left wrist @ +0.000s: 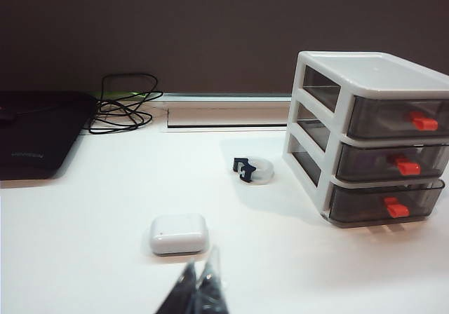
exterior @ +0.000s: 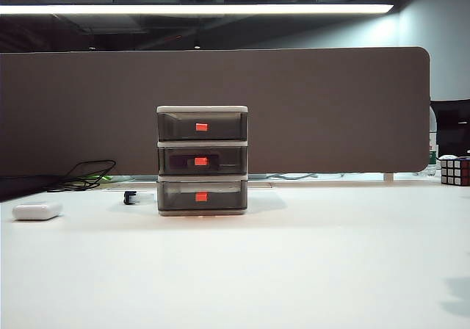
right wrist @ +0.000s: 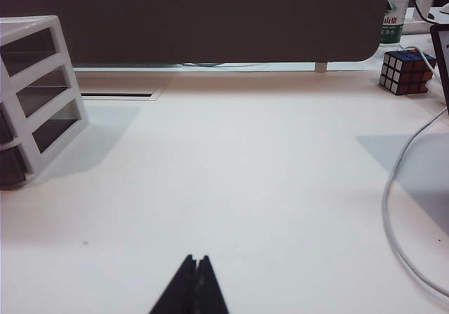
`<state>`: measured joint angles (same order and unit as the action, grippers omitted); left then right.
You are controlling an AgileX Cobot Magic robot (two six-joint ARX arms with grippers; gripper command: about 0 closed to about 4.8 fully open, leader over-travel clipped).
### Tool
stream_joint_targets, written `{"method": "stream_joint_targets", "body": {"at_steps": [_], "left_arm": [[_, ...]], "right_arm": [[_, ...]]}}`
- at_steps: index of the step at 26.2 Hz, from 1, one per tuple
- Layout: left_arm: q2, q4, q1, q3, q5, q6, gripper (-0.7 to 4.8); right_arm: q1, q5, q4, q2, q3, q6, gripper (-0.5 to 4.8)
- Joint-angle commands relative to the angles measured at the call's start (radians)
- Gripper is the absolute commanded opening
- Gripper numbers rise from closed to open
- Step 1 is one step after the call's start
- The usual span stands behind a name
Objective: Open the second layer of the drawer on the table, pick up a pack of napkins on the table and put it in, and finally close the drawer.
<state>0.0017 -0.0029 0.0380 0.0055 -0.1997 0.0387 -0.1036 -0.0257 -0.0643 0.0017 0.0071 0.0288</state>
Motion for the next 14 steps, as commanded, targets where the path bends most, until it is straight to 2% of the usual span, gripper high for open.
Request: {"method": "stream_joint_targets", "body": {"at_steps": [1,14], "left_arm": [[0.000,0.011,0.001,0.002,-0.006,0.000,-0.05],[0.000,0.011,0.001,0.002,-0.006,-0.001,-0.05]], "right_arm": [[-0.001,-0.001,0.012,-0.002,-0.006,-0.003,-0.04],[0.000,0.002,0.008,-0.002,-0.006,-0.003,-0.04]]}}
